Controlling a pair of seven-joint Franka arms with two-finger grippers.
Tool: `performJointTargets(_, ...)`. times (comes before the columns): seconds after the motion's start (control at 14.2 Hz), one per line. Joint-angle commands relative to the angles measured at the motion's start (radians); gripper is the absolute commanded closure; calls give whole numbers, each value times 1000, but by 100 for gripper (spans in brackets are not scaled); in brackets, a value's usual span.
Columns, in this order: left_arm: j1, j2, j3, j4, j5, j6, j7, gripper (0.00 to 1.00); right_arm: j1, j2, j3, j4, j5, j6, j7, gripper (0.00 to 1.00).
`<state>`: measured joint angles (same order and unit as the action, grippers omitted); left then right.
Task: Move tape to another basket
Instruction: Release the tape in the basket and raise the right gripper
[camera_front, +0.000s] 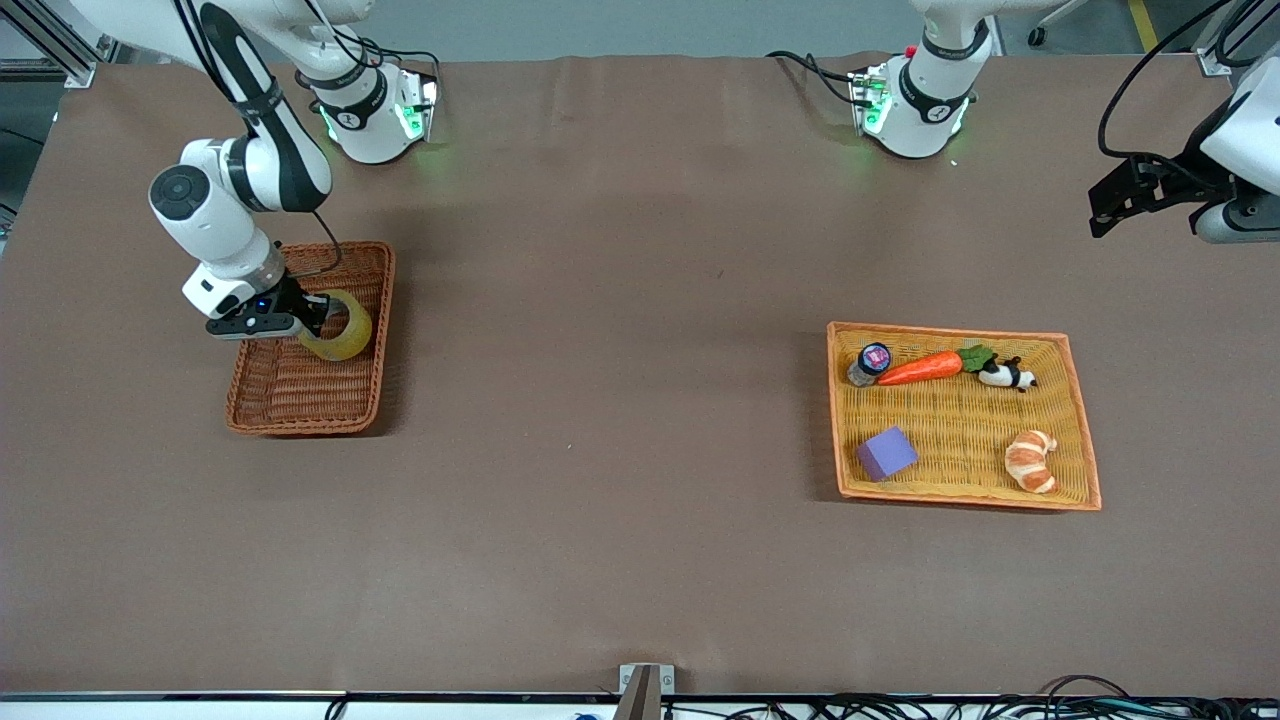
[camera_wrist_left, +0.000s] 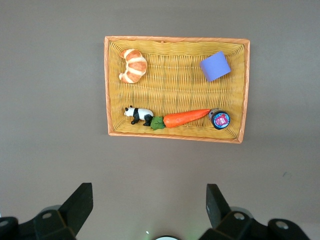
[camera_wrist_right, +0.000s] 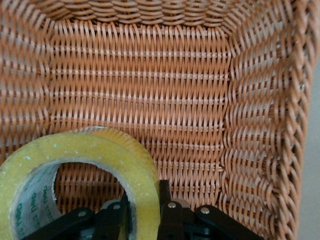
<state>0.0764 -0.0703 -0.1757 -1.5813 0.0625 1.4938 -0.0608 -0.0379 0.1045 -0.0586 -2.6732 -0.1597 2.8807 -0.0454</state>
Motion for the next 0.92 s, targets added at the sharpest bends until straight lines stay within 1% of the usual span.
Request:
performJointTargets(0.0, -3, 12, -4, 26, 8, -23, 16, 0, 12, -8, -14, -2, 16, 6, -84, 51)
performJointTargets(0.07, -3, 12, -4, 26, 8, -23, 16, 0, 10, -11, -23, 2, 16, 5, -111, 1)
performJointTargets(0.14, -3, 12, -4, 26, 8, -23, 16, 0, 12, -12, -41, 12, 16, 3, -111, 0)
performJointTargets(0.21, -3, 14, -4, 26, 8, -21, 16, 0, 15, -19, -40, 25, 16, -4, -107, 0)
performJointTargets(0.28, -3, 14, -4, 26, 8, -23, 16, 0, 16, -34, -37, 54, 17, -53, -105, 0)
performJointTargets(0.35, -3, 14, -4, 26, 8, -23, 16, 0, 19, -61, -35, 105, 23, -134, -100, 0)
performJointTargets(0.49, -1, 14, -4, 26, 8, -23, 18, 0, 24, -115, -27, 252, 23, -397, -19, 0)
performJointTargets(0.63, -3, 14, -4, 26, 8, -23, 16, 0, 30, -126, 35, 452, 25, -678, 59, 0)
performJointTargets(0.85, -3, 14, -4, 26, 8, -23, 18, 0, 32, -120, 86, 755, 40, -1008, 128, 0)
